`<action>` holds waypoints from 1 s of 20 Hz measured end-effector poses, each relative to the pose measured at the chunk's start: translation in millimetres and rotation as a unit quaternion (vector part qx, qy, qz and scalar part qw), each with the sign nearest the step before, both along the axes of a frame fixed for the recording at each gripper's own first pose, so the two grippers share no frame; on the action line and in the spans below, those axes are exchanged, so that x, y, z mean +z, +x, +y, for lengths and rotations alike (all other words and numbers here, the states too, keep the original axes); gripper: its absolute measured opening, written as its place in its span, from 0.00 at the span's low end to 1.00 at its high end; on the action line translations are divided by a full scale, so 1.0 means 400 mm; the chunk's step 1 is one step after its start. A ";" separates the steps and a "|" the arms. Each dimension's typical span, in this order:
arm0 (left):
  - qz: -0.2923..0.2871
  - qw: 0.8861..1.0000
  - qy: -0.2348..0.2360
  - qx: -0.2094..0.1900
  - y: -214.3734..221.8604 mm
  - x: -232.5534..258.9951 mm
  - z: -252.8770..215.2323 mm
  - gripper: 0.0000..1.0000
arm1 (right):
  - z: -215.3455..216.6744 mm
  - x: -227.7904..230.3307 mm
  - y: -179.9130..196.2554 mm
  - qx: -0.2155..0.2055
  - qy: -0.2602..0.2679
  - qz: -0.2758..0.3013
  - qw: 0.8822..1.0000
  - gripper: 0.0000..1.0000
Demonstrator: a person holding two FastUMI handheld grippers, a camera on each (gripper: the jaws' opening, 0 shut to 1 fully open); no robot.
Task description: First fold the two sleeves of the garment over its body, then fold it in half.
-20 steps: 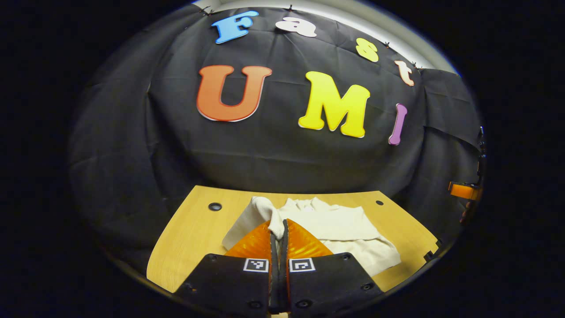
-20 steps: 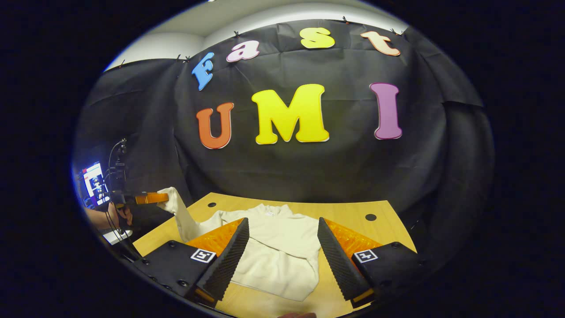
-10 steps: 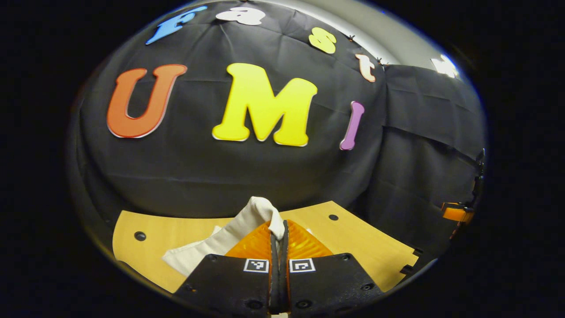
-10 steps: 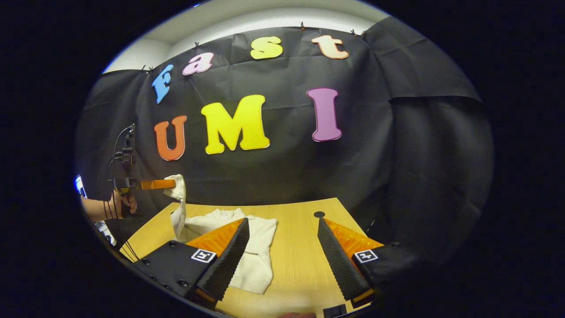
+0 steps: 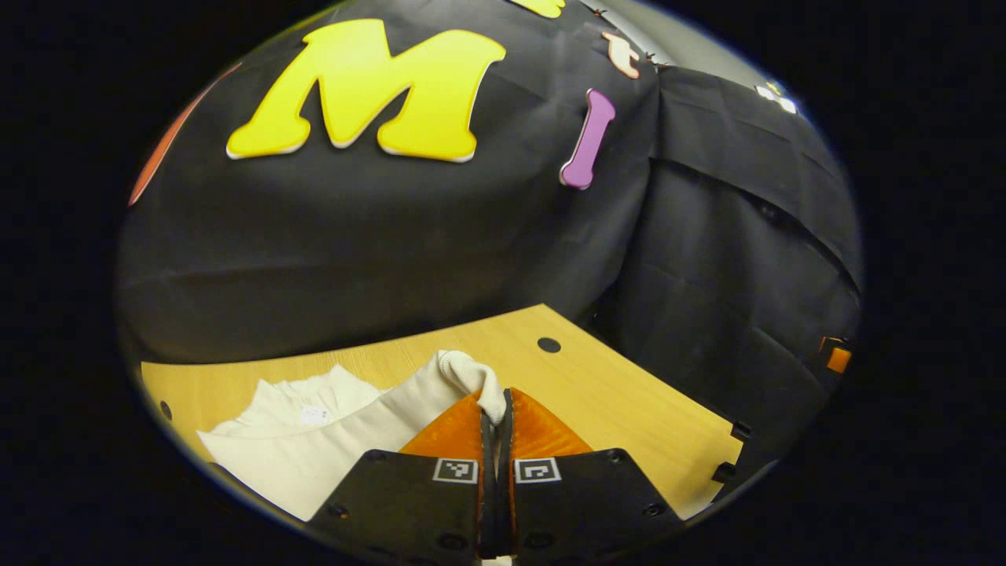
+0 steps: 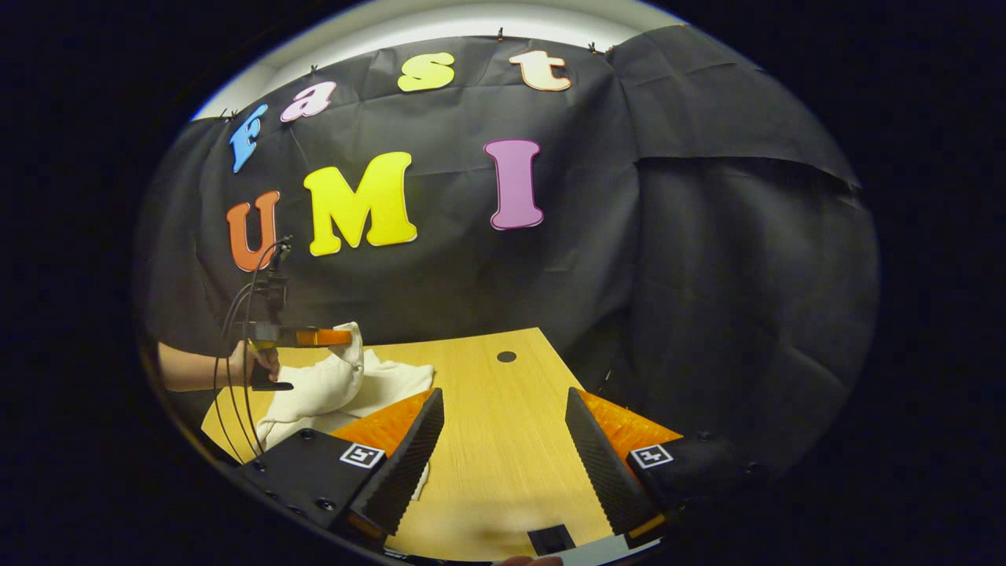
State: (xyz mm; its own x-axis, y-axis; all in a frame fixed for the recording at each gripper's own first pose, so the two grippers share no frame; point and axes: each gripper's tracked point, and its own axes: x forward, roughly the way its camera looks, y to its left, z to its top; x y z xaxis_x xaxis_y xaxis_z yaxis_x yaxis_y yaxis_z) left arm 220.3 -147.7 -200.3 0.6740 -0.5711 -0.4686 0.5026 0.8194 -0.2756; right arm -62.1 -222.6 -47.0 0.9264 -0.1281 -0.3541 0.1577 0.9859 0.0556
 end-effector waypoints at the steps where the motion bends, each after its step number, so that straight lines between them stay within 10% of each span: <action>1: 0.012 1.000 -0.002 0.001 0.012 -0.039 -0.015 0.03 | -0.005 -0.011 -0.004 -0.004 -0.002 0.009 1.000 0.97; 10: 0.099 0.992 -0.039 0.067 0.072 -0.275 -0.088 0.16 | 0.013 -0.049 0.008 -0.001 -0.003 0.055 0.998 0.97; 12: 0.101 0.990 -0.057 0.081 0.064 -0.255 -0.082 0.31 | 0.034 -0.043 0.027 0.012 -0.008 0.052 0.999 0.98; 13: 0.097 0.989 -0.062 0.089 0.058 -0.238 -0.067 0.65 | 0.048 -0.041 0.037 0.020 -0.005 0.049 0.999 0.97; 14: 0.091 0.989 -0.065 0.098 0.052 -0.222 -0.052 0.66 | 0.067 -0.037 0.051 0.029 -0.001 0.047 0.998 0.97; 15: 0.086 0.989 -0.068 0.104 0.040 -0.197 -0.032 1.00 | 0.085 -0.037 0.061 0.039 0.001 0.043 0.998 0.97; 20: 0.017 0.985 -0.031 0.168 -0.039 -0.068 0.172 0.99 | 0.211 -0.020 0.095 0.094 0.005 0.022 0.995 0.98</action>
State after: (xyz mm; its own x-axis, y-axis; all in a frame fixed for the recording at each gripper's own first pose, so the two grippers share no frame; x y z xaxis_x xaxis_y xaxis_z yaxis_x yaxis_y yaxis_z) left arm 204.8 -78.9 -227.3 0.8142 -0.3471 -0.4655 0.1956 0.9188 -0.3429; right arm -24.0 -138.2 -54.8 0.9173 0.0492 -0.3952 -0.0269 0.9977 0.0618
